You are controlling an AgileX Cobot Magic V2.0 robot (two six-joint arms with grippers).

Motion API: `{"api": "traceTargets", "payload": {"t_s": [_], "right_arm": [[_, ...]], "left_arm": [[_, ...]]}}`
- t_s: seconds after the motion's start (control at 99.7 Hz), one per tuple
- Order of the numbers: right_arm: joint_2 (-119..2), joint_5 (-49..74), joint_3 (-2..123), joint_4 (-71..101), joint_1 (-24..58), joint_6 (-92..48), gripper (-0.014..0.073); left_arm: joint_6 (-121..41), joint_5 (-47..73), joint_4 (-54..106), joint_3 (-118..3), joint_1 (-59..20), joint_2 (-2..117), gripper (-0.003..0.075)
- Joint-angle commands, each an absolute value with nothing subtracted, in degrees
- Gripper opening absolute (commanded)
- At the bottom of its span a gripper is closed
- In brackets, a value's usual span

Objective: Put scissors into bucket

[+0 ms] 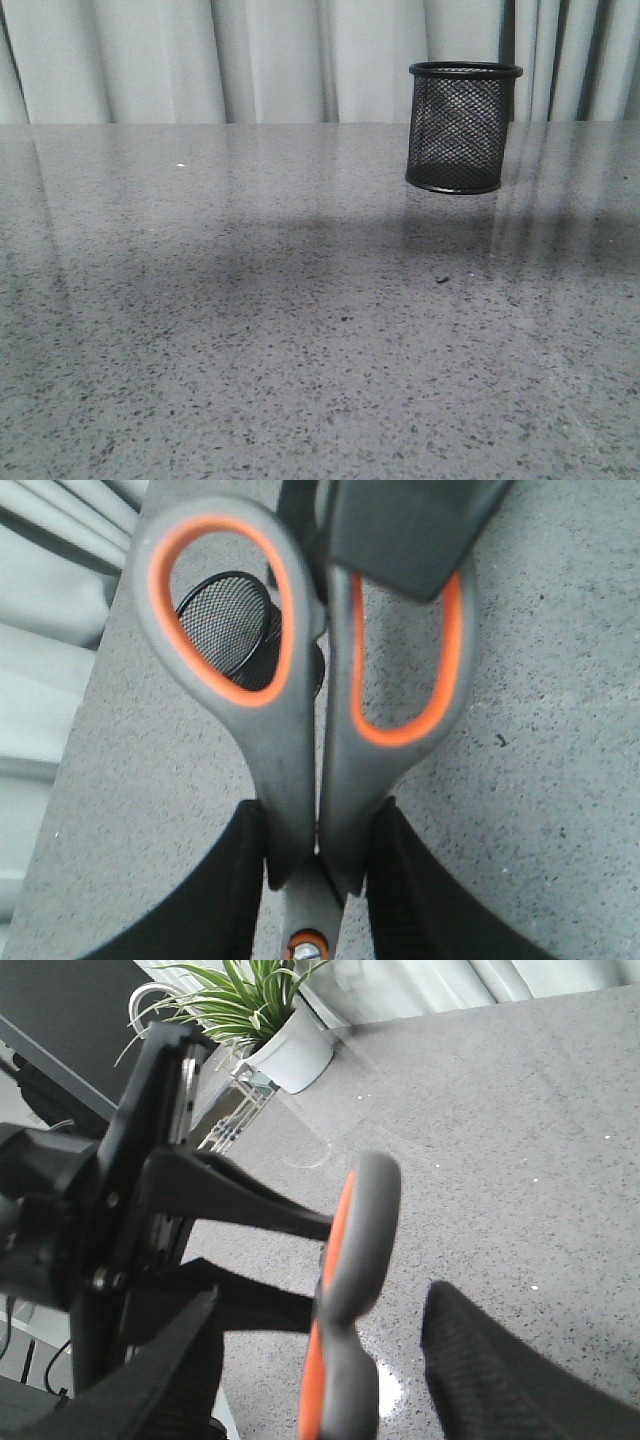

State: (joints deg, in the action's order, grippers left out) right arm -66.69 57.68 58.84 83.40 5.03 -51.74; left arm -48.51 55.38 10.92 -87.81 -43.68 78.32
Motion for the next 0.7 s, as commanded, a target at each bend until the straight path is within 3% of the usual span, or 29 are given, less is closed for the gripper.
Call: {"api": "traceTargets", "payload": {"t_s": [0.0, 0.08, 0.251, 0.371, 0.542, 0.602, 0.692], "right_arm": [[-66.4, 58.5, 60.8, 87.4, 5.0, -52.9, 0.0342], [-67.0, 58.5, 60.8, 87.4, 5.0, -52.9, 0.0248], [-67.4, 59.0, 60.8, 87.2, 5.0, -52.9, -0.0074], [-67.4, 59.0, 60.8, 86.7, 5.0, -52.9, -0.0067], [-67.4, 59.0, 60.8, 86.3, 5.0, -52.9, -0.0067], [-67.4, 58.8, 60.8, 85.9, 5.0, -52.9, -0.0067], [-67.4, 58.1, 60.8, 85.3, 4.8, -52.9, -0.0067]], "left_arm": [[-47.7, 50.7, 12.6, -90.0, -45.3, 77.5, -0.0020], [-47.7, 50.3, 12.6, -90.0, -45.9, 78.0, -0.0020], [-47.7, 50.4, 12.6, -90.0, -46.2, 78.0, -0.0010], [-47.2, 51.2, 12.6, -90.0, -46.2, 78.0, 0.0109], [-44.8, 50.2, 12.6, -90.0, -45.7, 78.0, 0.0472], [-42.9, 49.1, 12.6, -90.0, -45.4, 77.9, 0.0519], [-40.4, 47.9, 12.5, -90.0, -43.8, 77.5, 0.0505]]}}
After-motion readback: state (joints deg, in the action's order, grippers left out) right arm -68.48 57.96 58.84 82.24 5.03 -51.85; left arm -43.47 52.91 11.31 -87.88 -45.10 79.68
